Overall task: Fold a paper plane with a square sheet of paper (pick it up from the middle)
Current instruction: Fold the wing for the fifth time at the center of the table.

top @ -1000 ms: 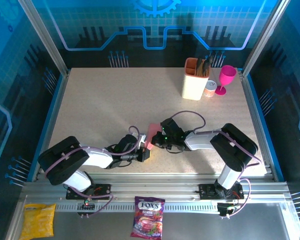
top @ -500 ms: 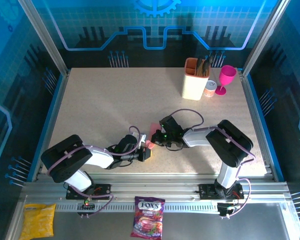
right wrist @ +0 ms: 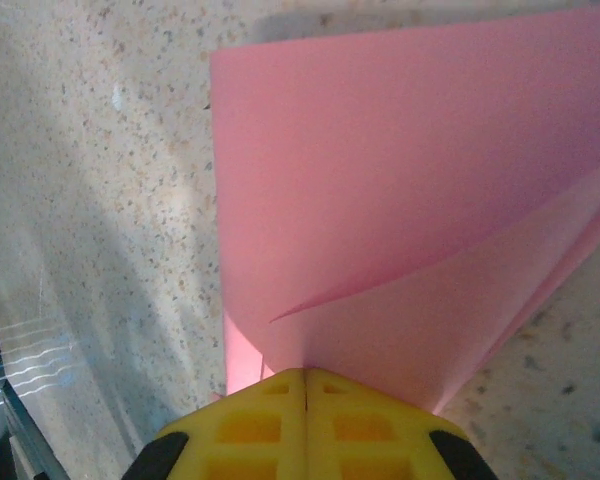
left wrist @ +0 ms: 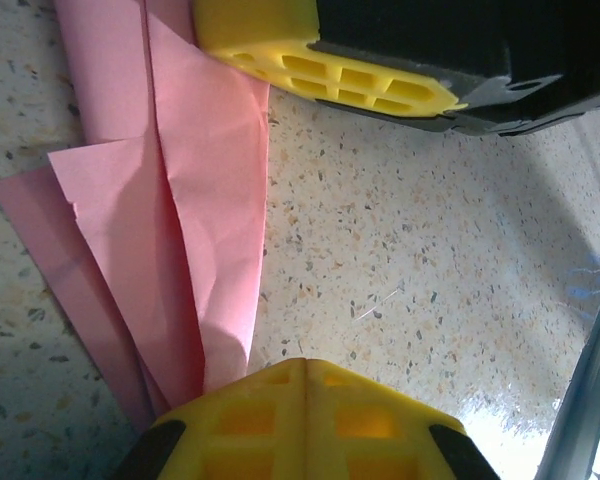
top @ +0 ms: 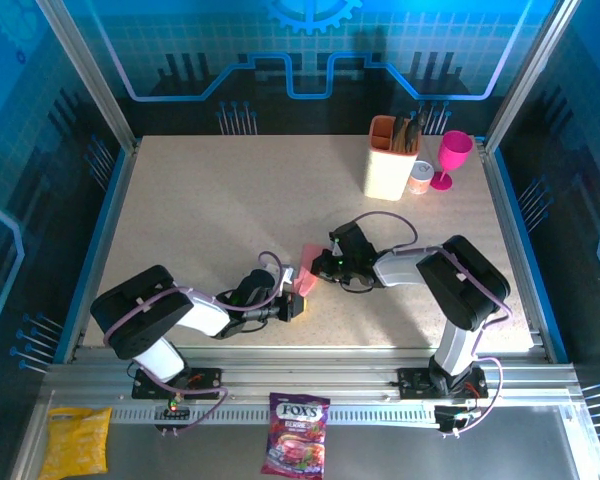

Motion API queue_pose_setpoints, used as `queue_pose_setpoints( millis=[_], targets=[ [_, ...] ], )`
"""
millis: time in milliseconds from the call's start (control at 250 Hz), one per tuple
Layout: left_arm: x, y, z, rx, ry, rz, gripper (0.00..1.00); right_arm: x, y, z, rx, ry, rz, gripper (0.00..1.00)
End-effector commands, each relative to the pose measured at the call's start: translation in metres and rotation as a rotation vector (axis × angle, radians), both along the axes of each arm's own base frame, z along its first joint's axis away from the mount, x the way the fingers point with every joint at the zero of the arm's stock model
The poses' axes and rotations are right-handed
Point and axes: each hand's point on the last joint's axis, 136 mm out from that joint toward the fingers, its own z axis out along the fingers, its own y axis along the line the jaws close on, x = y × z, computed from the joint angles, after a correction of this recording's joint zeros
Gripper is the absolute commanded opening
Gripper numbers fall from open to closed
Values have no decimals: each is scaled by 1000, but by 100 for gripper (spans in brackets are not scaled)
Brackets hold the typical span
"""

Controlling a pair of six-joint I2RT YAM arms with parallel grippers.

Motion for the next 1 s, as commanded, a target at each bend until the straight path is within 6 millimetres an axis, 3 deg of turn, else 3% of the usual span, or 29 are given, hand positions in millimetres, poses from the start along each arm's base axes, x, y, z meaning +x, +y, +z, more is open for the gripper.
queue_pose_setpoints(
  millis=[0, 180, 515, 819, 851, 995],
  targets=[
    [-47, 49, -71, 239, 231, 11, 0, 3, -11, -14, -29, 24, -5, 0],
    [-48, 50, -71, 242, 234, 10, 0, 10, -31, -23, -62, 53, -53, 0],
    [-49, 50, -72, 238, 241, 6, 0, 31, -53, -20, -86, 65, -92, 0],
    [-51, 50, -72, 237, 242, 5, 0, 43, -80, -35, -135, 126, -141, 0],
    [-51, 51, -73, 239, 244, 5, 0, 53, -82, -29, -131, 111, -155, 0],
    [-52, 51, -75, 237, 247, 5, 0, 63, -99, -31, -127, 132, -207, 0]
  ],
)
